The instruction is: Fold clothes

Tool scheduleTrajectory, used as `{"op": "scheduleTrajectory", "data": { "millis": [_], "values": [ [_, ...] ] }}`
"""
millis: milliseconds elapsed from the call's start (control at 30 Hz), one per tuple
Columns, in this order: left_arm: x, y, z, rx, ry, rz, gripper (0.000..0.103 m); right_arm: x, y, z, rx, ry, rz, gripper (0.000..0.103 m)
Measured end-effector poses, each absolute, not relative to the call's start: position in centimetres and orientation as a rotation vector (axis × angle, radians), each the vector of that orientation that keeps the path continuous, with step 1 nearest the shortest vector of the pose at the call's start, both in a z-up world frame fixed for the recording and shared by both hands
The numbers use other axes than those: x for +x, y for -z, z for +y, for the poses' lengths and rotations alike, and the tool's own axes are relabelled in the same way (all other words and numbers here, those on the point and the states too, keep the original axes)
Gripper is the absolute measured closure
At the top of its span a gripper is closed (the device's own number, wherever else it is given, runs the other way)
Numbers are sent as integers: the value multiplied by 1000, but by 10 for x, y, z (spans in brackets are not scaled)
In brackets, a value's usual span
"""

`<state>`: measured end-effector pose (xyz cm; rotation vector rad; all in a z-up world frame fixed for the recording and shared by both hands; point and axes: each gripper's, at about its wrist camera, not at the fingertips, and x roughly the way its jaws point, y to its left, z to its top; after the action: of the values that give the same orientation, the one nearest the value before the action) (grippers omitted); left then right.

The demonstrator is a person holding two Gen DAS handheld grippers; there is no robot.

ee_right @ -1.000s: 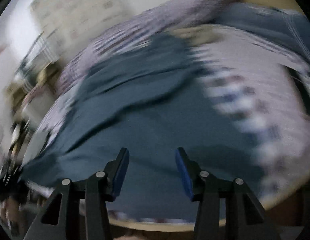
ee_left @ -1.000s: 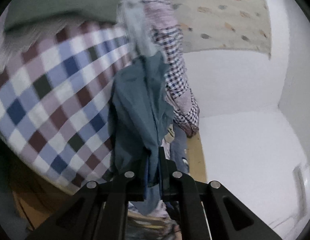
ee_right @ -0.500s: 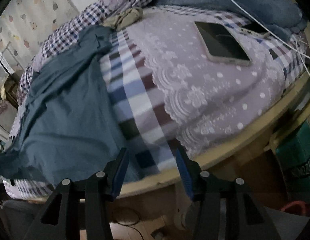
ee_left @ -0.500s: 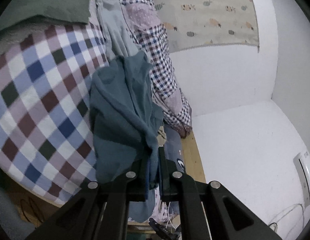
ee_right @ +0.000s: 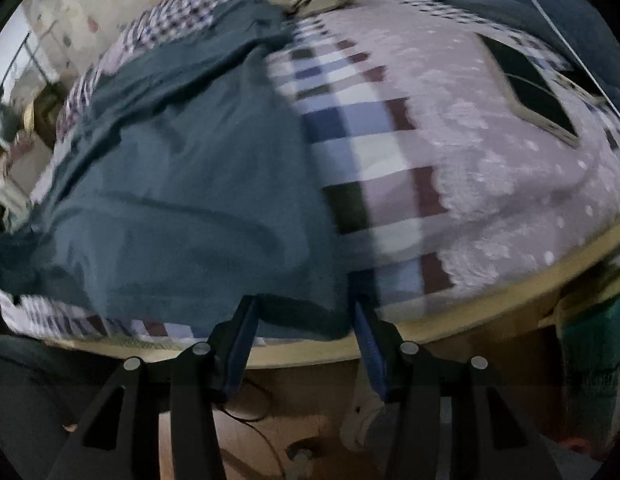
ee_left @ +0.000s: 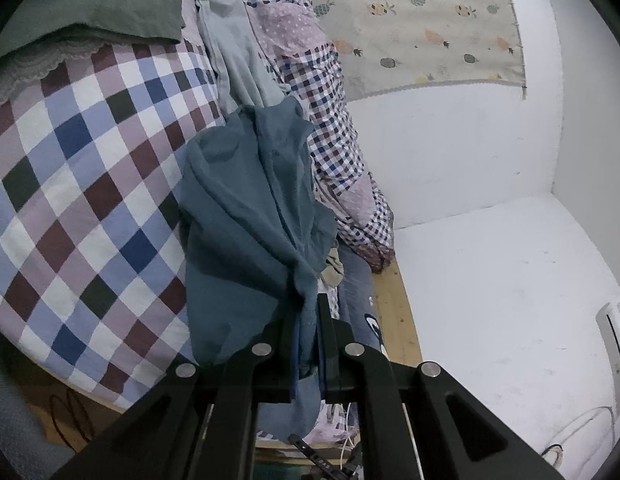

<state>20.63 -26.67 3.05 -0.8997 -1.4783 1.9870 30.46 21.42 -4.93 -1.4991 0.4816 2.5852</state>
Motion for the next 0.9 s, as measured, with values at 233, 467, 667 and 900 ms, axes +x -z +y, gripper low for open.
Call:
{"op": "scheduleTrajectory", "data": {
  "millis": [233, 467, 667, 900],
  "values": [
    [214, -32, -277, -899, -2025, -1479, 98, 309, 35, 206, -1441, -2617, 445, 99],
    [226, -38, -293, -868, -2040, -1497, 98, 349, -36, 206, -1154, -2784, 582, 100],
    [247, -58, -309, -828, -2058, -1456, 100, 380, -83, 221, -963, -2857, 747, 100],
    [285, -113, -324, -754, -2119, -1289, 100, 423, -121, 223, -788, -2984, 1005, 100]
  ]
}}
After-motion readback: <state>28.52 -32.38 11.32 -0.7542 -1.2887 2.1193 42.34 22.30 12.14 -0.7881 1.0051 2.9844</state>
